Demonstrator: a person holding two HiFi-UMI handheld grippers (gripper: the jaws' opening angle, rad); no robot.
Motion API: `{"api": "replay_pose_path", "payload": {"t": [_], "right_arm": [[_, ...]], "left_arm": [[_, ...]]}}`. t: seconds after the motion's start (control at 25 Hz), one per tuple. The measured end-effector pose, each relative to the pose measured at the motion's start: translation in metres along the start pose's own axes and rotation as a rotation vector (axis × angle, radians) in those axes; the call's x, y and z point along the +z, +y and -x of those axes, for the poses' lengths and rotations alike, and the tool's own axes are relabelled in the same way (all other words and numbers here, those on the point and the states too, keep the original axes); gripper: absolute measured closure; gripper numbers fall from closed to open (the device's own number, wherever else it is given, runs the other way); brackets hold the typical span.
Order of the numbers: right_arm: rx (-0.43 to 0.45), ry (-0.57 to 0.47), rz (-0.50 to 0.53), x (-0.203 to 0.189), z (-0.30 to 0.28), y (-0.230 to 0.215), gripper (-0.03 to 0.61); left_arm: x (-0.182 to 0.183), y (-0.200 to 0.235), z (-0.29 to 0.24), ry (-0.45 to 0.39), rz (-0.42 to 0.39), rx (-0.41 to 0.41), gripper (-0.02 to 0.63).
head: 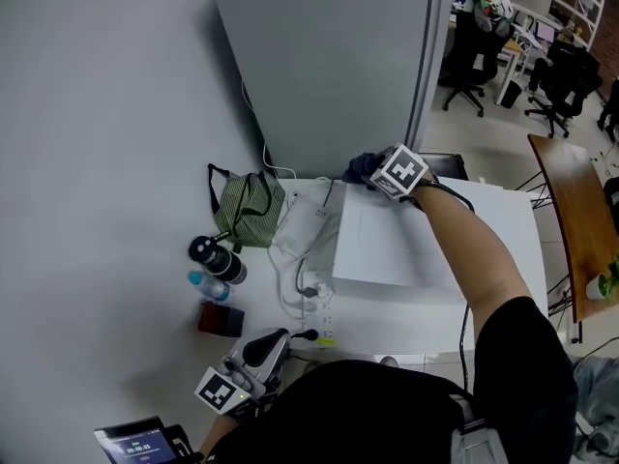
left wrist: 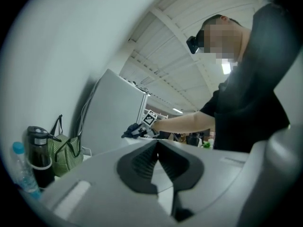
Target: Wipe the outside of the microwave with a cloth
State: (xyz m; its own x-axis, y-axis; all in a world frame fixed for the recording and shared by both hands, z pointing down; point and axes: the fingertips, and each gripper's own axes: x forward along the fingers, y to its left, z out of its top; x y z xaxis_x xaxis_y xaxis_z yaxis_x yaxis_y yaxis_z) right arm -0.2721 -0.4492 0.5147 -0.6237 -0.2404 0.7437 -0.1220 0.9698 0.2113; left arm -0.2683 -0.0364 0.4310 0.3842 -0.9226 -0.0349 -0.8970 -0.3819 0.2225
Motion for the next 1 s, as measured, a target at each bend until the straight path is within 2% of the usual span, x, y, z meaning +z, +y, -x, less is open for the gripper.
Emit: {"api": "replay_pose_path", "payload": {"t": [0.2,0.44,0.56,0.64,0.72,0.76,0.88,1.0], "right_arm": [[-0.041,0.071,-0.09,-0.101,0.063,-0.044,0.439],[-0.169,0.141,-0.28,-0.248,0.163,-0.103,0.442],[-0.227,0.159,-0.339,-0.295,0.201,-0.119,0.443],[-0.278,0.163,-0.348,-0.311,0.218,-0.129,0.443],[-0.303,0.117,-0.348,-0.298,0.226,-0.128,0.445],[-0.293,0.066,-0.339,-0.278,0.225,-0.123,0.445],[-0.186,-0.106,-0.258,-0.179,0.201,-0.085,0.445],[-0.029,-0.178,-0.119,-0.074,0.144,-0.021,0.445]], "left_arm": [[0.001,-0.02,-0.037,0.019,0.0,-0.087,0.611],[-0.004,-0.044,-0.079,0.042,0.004,-0.189,0.611],[-0.009,-0.054,-0.093,0.055,0.007,-0.221,0.611],[-0.011,-0.058,-0.097,0.06,0.01,-0.232,0.611],[-0.012,-0.06,-0.098,0.059,0.011,-0.239,0.611],[-0.012,-0.06,-0.097,0.056,0.012,-0.24,0.611],[-0.007,-0.055,-0.089,0.032,0.015,-0.227,0.611],[0.0,-0.047,-0.071,0.002,0.006,-0.2,0.611]]}}
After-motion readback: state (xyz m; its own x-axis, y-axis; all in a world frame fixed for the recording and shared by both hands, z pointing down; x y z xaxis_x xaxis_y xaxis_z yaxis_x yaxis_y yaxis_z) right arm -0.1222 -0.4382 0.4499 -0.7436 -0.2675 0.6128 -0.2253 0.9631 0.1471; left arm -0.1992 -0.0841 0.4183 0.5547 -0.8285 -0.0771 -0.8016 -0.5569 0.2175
